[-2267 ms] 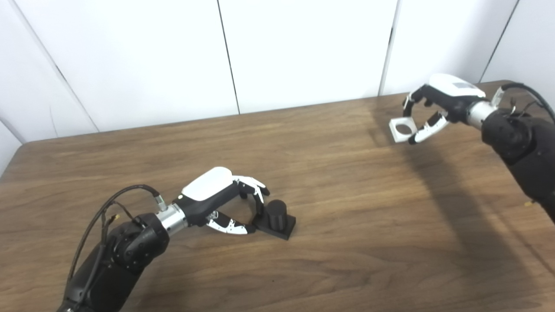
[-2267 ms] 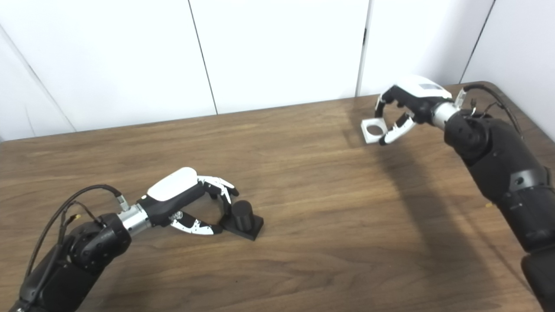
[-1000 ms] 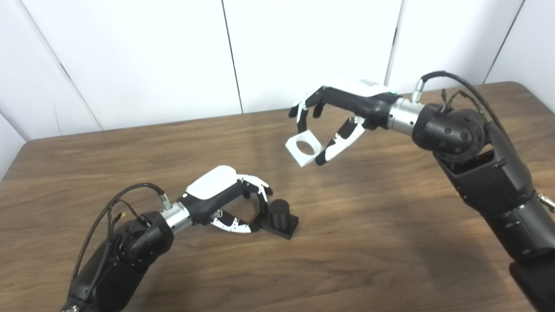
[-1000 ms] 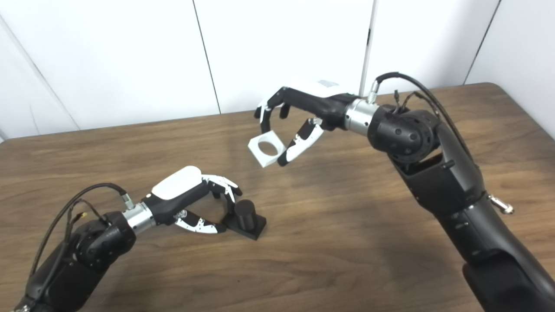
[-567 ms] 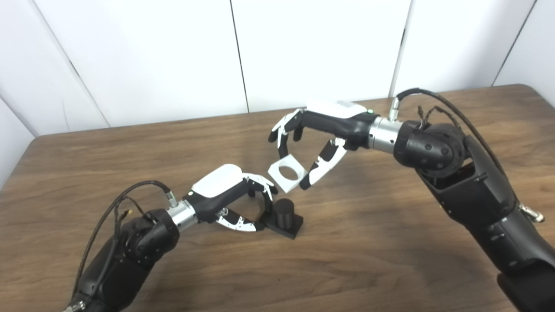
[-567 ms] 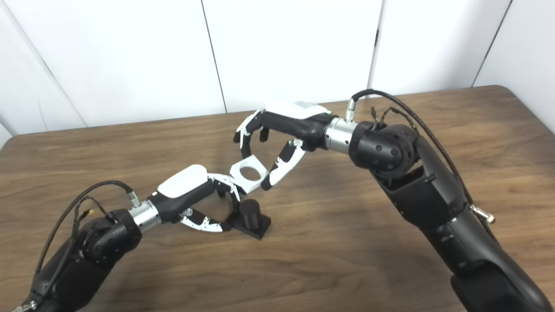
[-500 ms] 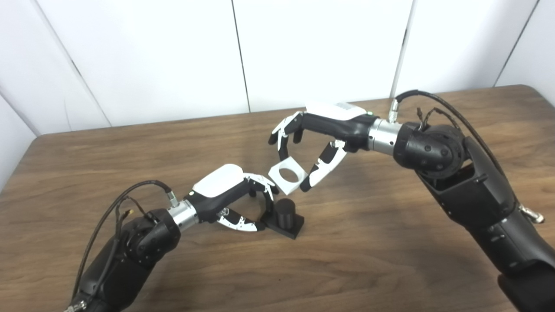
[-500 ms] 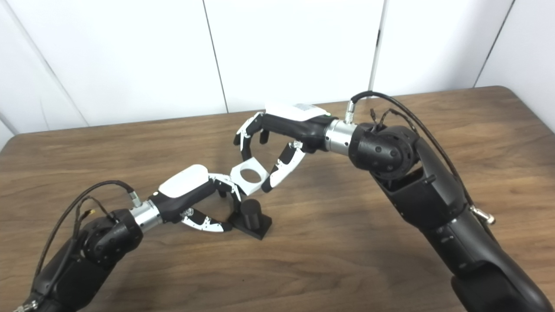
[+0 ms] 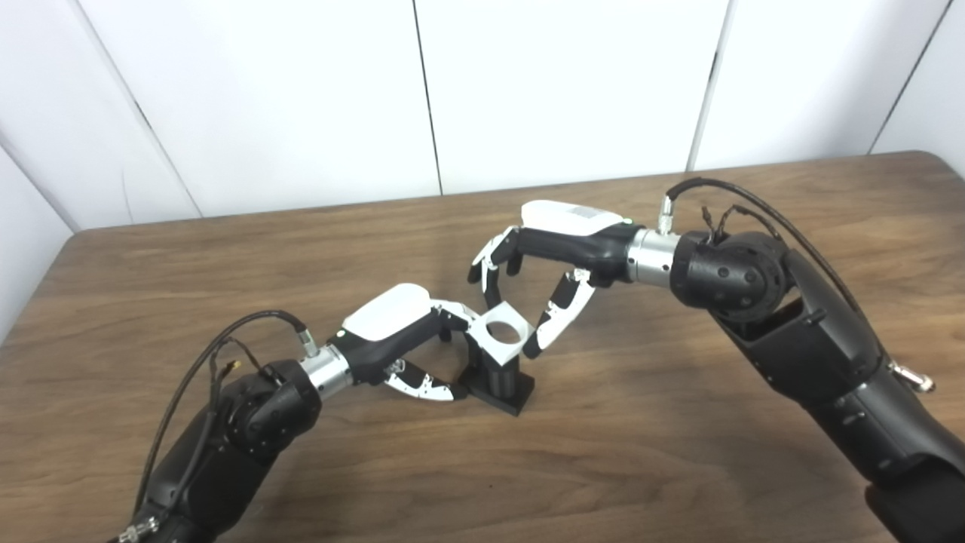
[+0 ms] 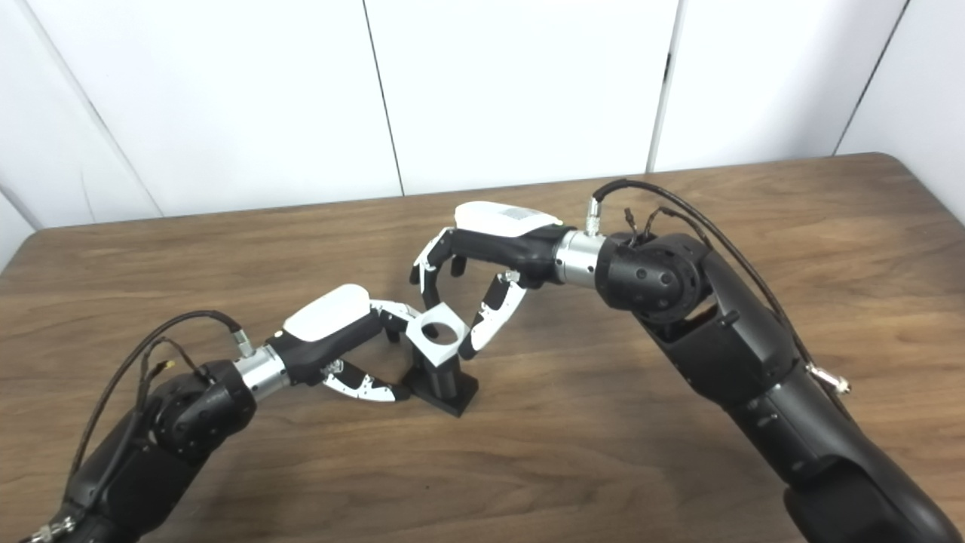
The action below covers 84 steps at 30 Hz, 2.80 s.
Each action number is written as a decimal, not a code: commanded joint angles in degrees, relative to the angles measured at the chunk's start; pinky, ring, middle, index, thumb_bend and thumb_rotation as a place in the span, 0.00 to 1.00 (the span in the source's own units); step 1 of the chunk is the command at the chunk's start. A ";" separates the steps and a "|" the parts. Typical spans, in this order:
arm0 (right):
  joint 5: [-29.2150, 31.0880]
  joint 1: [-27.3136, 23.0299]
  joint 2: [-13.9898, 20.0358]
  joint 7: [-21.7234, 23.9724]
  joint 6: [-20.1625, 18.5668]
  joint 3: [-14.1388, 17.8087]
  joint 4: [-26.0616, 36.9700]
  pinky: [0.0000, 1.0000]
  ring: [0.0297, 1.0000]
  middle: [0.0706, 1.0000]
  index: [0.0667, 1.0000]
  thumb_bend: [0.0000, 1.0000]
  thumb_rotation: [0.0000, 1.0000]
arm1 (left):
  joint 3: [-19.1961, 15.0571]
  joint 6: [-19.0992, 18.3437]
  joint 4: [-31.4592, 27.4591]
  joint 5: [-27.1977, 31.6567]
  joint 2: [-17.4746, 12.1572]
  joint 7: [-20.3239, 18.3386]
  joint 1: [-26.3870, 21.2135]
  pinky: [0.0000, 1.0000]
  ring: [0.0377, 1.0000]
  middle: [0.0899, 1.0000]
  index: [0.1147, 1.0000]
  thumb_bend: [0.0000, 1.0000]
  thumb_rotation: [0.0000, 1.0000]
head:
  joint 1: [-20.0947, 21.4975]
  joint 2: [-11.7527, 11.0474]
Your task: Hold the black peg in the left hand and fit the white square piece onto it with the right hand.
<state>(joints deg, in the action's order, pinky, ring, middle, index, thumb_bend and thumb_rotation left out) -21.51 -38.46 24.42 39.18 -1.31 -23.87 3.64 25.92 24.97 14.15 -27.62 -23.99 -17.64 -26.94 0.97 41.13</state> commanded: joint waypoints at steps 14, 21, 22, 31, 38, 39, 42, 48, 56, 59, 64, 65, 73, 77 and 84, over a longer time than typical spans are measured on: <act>0.96 -7.64 -0.71 2.49 3.18 -0.43 -1.59 0.69 0.79 0.75 0.44 0.52 0.14 | 2.00 -1.61 0.19 -1.78 0.06 -3.56 0.63 0.59 0.73 0.74 0.43 0.52 0.07 | -0.99 0.69; 0.30 -7.52 -0.94 3.22 3.93 -0.94 -1.49 0.66 0.78 0.74 0.44 0.52 0.14 | 1.99 -1.53 0.21 -1.98 0.20 -3.19 0.44 0.59 0.72 0.74 0.43 0.52 0.07 | -1.29 0.98; 0.19 -7.45 -0.90 3.49 3.89 -1.10 -1.39 0.66 0.77 0.74 0.44 0.52 0.14 | 1.98 -1.73 0.15 -2.00 0.25 -3.26 0.41 0.59 0.72 0.74 0.43 0.52 0.07 | -1.38 1.02; 0.19 -7.02 -0.14 5.52 4.49 -2.34 -1.12 0.65 0.77 0.75 0.44 0.52 0.14 | 1.86 -2.20 -0.04 -1.96 0.36 -3.36 0.48 0.58 0.72 0.74 0.42 0.52 0.07 | -1.53 1.42; 0.20 -7.01 0.41 6.33 4.49 -2.22 -1.03 0.65 0.77 0.75 0.44 0.52 0.14 | 1.73 -2.53 -0.47 -1.67 0.12 -3.67 0.58 0.60 0.73 0.74 0.42 0.52 0.07 | -1.21 1.62; 0.32 -6.95 0.45 6.29 4.59 -2.14 -1.11 0.65 0.77 0.75 0.44 0.52 0.14 | 1.69 -2.69 -0.51 -1.63 0.12 -3.73 0.60 0.60 0.73 0.74 0.42 0.52 0.07 | -1.16 1.62; 0.61 -6.70 0.66 6.13 4.81 -1.99 -1.46 0.65 0.77 0.75 0.44 0.52 0.14 | 1.70 -2.77 -0.60 -1.81 0.05 -3.76 0.58 0.59 0.73 0.74 0.42 0.52 0.07 | -1.11 1.66; 0.34 -6.02 1.21 6.12 4.55 -2.16 -1.76 0.66 0.78 0.76 0.44 0.52 0.14 | 1.76 -1.77 -0.21 -1.91 0.18 -3.19 0.37 0.58 0.72 0.73 0.42 0.52 0.07 | -1.57 1.88; 0.00 -5.16 1.32 6.00 4.56 -2.28 -1.85 0.66 0.76 0.75 0.44 0.52 0.14 | 1.79 -2.64 -1.07 -2.19 0.23 -3.49 0.44 0.59 0.72 0.73 0.42 0.52 0.07 | -1.98 2.14; 0.04 -4.90 1.11 5.80 4.69 -2.27 -2.05 0.67 0.76 0.75 0.44 0.52 0.14 | 1.68 -2.73 -1.20 -2.11 0.28 -3.45 0.56 0.58 0.73 0.74 0.42 0.52 0.07 | -2.27 2.18; -0.10 -4.42 0.58 5.68 4.89 -2.70 -2.70 0.67 0.77 0.76 0.44 0.52 0.14 | 1.69 -3.38 -1.36 -2.14 0.40 -3.69 0.68 0.59 0.73 0.74 0.42 0.52 0.07 | -2.39 2.20; -0.28 -4.33 0.46 5.60 4.91 -2.81 -2.77 0.67 0.78 0.76 0.44 0.52 0.14 | 1.69 -3.44 -1.40 -2.11 0.41 -3.68 0.71 0.59 0.73 0.74 0.42 0.52 0.07 | -2.44 2.20; -1.22 -3.90 -0.81 4.54 4.41 -2.88 -3.92 0.69 0.80 0.77 0.45 0.52 0.14 | 1.97 -3.31 -1.89 -2.12 0.48 -3.63 0.83 0.59 0.73 0.74 0.42 0.52 0.07 | -2.63 2.25; -1.57 -3.68 -1.52 3.78 4.43 -2.57 -4.97 0.71 0.80 0.76 0.44 0.52 0.14 | 1.88 -3.10 -1.91 -1.73 0.37 -3.65 0.94 0.59 0.72 0.74 0.42 0.52 0.07 | -2.74 2.32; -1.57 -3.43 -2.14 2.67 4.66 -2.40 -6.35 0.70 0.79 0.76 0.44 0.52 0.14 | 1.80 -2.74 -1.74 -1.51 0.29 -3.52 1.05 0.59 0.72 0.73 0.42 0.52 0.07 | -2.62 2.47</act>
<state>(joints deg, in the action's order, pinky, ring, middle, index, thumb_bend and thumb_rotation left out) -23.24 -40.01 22.65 42.91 2.15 -27.02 -2.73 26.23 21.72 12.11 -28.81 -23.77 -18.40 -26.88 -1.58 43.59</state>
